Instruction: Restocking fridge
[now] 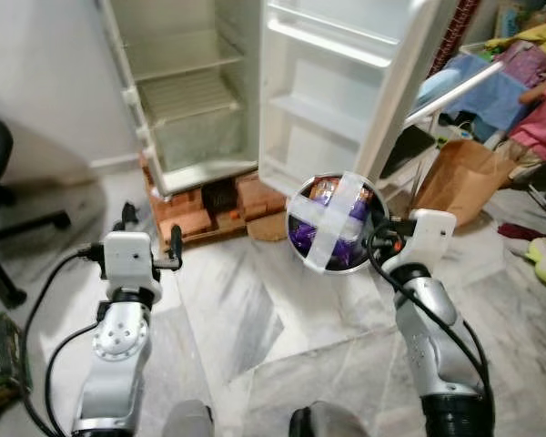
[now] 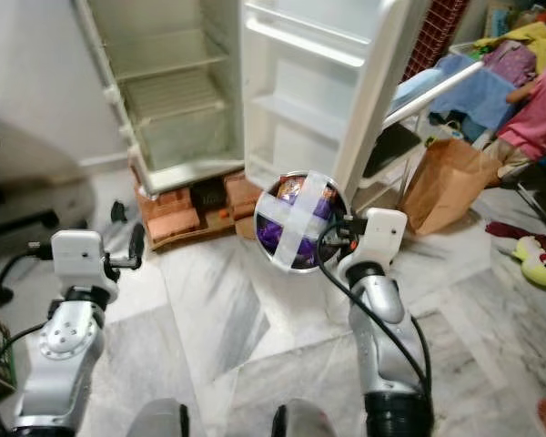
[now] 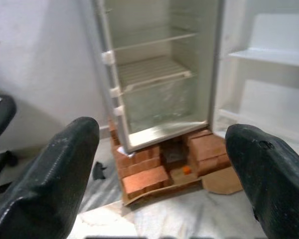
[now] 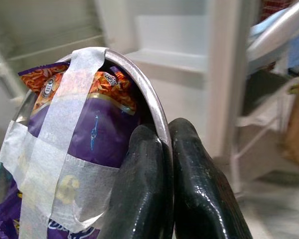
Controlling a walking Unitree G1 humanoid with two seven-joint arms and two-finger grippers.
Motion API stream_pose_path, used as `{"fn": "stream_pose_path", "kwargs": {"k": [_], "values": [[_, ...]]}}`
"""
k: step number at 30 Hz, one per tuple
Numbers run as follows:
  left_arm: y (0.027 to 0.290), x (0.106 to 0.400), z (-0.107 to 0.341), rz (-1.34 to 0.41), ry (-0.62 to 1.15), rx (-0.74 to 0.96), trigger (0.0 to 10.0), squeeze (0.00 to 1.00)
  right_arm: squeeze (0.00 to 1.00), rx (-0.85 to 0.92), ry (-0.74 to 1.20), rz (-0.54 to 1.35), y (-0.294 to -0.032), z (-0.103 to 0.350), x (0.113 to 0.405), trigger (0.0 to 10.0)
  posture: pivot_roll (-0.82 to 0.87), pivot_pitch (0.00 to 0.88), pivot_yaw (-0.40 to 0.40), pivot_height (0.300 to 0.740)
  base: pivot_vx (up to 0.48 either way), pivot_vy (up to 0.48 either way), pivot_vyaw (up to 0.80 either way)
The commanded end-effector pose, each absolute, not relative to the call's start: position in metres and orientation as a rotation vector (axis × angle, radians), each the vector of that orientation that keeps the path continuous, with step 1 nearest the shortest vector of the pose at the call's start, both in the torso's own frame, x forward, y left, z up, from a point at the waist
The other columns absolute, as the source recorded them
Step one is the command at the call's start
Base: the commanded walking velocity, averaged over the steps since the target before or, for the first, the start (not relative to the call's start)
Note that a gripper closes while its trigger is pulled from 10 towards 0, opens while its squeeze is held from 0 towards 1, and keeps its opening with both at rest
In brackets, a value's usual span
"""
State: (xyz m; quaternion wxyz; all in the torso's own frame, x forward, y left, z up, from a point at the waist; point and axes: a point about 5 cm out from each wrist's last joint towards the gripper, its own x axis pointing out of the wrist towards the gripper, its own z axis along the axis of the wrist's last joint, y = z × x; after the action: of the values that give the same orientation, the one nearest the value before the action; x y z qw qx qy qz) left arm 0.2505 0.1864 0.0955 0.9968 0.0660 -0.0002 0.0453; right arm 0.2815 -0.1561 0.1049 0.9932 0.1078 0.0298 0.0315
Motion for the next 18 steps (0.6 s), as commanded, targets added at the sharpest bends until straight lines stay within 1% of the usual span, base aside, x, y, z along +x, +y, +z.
{"fn": "stream_pose_path", "kwargs": {"k": [1,7,10,15,17,18], "values": [[0.1885,0.2496,0.0945,0.104,0.002,0.151,10.0,0.00,0.00,0.219,0.034,0.094,-0.1502,0.1119,0.2848,10.0,0.04,0.109,-0.077,0.740,0.000,0.000,0.00],[0.1863,0.2494,0.0960,0.088,-0.010,0.146,10.0,0.00,0.00,0.205,0.026,0.123,-0.1462,0.1128,0.2854,10.0,0.04,0.106,-0.078,0.740,0.000,0.000,0.00],[0.1855,0.2497,0.0960,0.071,-0.013,0.135,10.0,0.00,0.00,0.190,0.014,0.141,-0.1440,0.1149,0.2859,10.0,0.04,0.104,-0.079,0.740,0.000,0.000,0.80],[0.1845,0.2490,0.0962,0.061,-0.017,0.136,10.0,0.00,0.00,0.202,0.017,0.129,-0.1450,0.1145,0.2866,10.0,0.04,0.103,-0.079,0.740,0.439,0.000,0.80],[0.1844,0.2488,0.0962,0.061,-0.018,0.136,10.0,0.00,0.00,0.203,0.020,0.129,-0.1454,0.1136,0.2867,10.0,0.04,0.103,-0.079,0.740,0.480,0.000,0.61],[0.1844,0.2487,0.0962,0.061,-0.018,0.136,10.0,0.00,0.00,0.203,0.022,0.129,-0.1454,0.1134,0.2868,10.0,0.04,0.103,-0.079,0.740,0.472,0.000,0.00]]}}
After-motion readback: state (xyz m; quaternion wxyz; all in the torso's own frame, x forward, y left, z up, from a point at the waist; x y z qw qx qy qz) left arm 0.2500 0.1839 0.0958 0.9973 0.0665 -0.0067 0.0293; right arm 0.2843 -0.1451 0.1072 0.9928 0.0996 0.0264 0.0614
